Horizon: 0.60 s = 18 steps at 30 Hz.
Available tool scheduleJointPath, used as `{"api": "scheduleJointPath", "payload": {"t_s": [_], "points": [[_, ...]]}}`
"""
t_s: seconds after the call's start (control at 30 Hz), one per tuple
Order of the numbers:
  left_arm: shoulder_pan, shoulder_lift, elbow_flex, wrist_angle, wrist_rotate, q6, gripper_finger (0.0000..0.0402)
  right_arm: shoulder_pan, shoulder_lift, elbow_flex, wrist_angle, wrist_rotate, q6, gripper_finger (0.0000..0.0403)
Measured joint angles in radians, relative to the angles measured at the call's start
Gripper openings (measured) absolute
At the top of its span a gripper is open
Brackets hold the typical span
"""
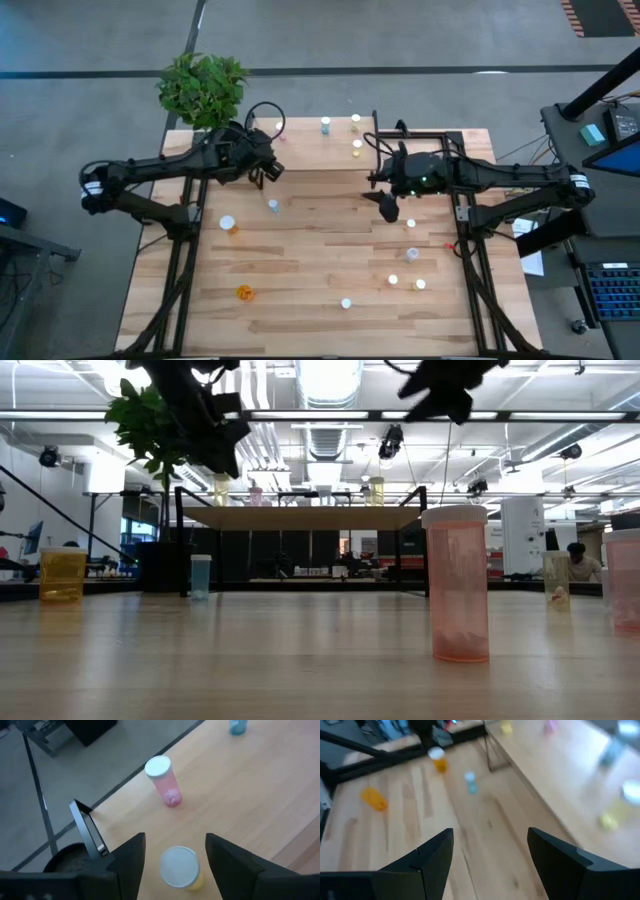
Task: Pick and place medicine bottles onto shelf by color
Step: Put the blue pill bottle on the shelf
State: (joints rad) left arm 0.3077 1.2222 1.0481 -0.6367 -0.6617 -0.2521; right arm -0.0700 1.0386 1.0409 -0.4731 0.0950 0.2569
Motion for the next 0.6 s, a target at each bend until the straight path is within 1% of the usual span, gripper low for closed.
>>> {"api": "scheduleJointPath", "payload": {"t_s": [0.1,0.17,0.4,0.5,0.6], "points": [[-0.001,-0.02,0.0,-0.001,0.002,0.024,0.0192,0.004,0.001,-0.004,-0.11,0.037,0.032,0.0244],[-0.002,-0.038,0.004,-0.001,0.009,0.026,0.0192,0.007,0.001,-0.027,-0.159,0.041,0.036,0.0244],[-0.023,-0.117,0.028,-0.002,0.087,0.032,0.0192,0.036,-0.01,-0.14,-0.179,0.04,0.055,0.0244],[-0.054,-0.155,0.04,0.009,0.172,0.062,0.0192,0.065,-0.043,-0.214,-0.151,0.056,0.025,0.0244],[-0.11,-0.191,0.029,0.09,0.26,0.137,0.0192,0.095,-0.094,-0.303,-0.088,0.121,0.013,0.0244]]}}
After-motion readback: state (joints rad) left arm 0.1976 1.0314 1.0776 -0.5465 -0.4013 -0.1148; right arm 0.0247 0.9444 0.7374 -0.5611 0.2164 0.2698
